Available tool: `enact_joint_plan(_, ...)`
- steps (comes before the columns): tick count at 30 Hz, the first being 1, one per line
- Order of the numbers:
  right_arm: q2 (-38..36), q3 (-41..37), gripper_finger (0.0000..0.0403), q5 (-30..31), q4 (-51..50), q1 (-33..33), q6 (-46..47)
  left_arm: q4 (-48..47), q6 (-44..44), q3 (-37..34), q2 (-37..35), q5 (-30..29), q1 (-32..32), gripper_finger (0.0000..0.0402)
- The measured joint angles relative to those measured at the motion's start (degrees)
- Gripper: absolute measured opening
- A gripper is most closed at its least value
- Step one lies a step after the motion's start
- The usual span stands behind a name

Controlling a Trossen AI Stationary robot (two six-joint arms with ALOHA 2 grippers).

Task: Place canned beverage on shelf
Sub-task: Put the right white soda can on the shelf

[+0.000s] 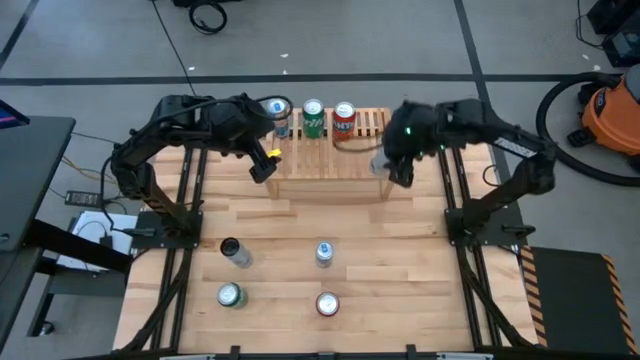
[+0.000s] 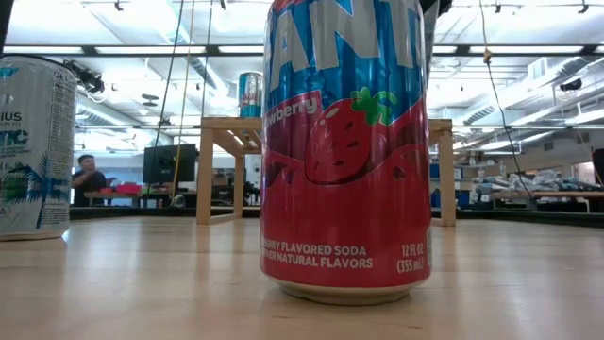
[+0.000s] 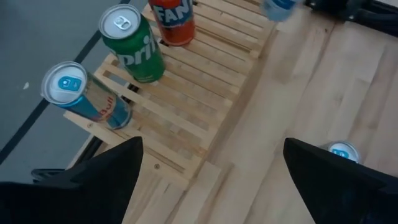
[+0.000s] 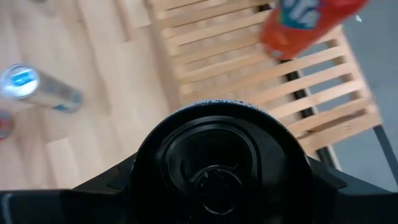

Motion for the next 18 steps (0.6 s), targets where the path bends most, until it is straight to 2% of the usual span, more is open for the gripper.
enact_joint_plan(3,1.9,2.6,0.027,-1.6,-0.6,-5.0,-3.0,0.0,0.2,0.0,-0.7,2.1,0.0,0.0389)
enact_joint_plan(9,6.8,8.2,0.027,-4.4,-0.7,-12.7,-8.1,0.0,1.3,0.0,-1.9,2.5,0.0,0.0389)
enact_joint_plan(14,11.6,12.8,0.027,-8.5,-1.1,-17.4,-10.8,0.0,2.6,0.0,-2.8,2.5,0.0,0.0389)
enact_joint_plan(18,14.8,14.9,0.027,-9.2,-1.9,-20.4,-13.8,0.0,3.5,0.0,-2.8,2.5,0.0,0.0389)
